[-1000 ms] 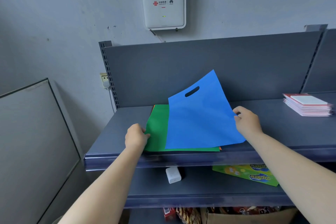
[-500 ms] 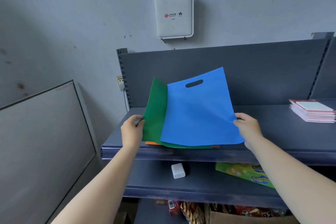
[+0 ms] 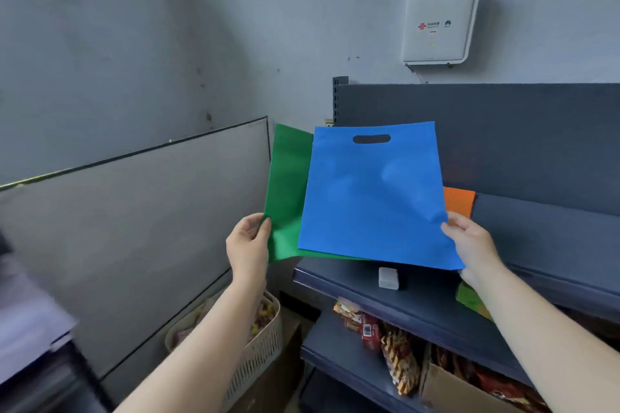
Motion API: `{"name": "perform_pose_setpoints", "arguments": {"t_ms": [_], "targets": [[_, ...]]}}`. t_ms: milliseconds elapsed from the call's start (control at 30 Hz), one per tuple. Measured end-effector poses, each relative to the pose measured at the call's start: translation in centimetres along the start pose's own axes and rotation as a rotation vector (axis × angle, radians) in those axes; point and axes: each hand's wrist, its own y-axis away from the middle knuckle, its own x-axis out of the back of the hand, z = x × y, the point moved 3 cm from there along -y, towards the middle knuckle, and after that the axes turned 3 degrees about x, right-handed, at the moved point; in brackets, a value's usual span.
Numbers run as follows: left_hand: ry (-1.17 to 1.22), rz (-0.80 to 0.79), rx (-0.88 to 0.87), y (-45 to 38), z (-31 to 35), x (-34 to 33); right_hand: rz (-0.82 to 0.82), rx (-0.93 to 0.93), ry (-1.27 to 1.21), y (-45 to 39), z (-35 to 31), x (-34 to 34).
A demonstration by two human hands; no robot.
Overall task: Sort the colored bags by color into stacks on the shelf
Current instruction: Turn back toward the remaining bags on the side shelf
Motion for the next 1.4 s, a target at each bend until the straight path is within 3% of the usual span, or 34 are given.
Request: {"name": "perform_pose_setpoints", "arguments": {"t_ms": [600,1400], "targets": [[-0.043,0.577,-0.222,9.7,15.1,35.9,-0.679,-0.162,-0.372,19.6,-1.6,-28.3],[-0.031,0.937,-0.317,25.2,24.5,76.1,-1.182,-0.218,-0.505,59.8,-5.1,-51.3]]}}
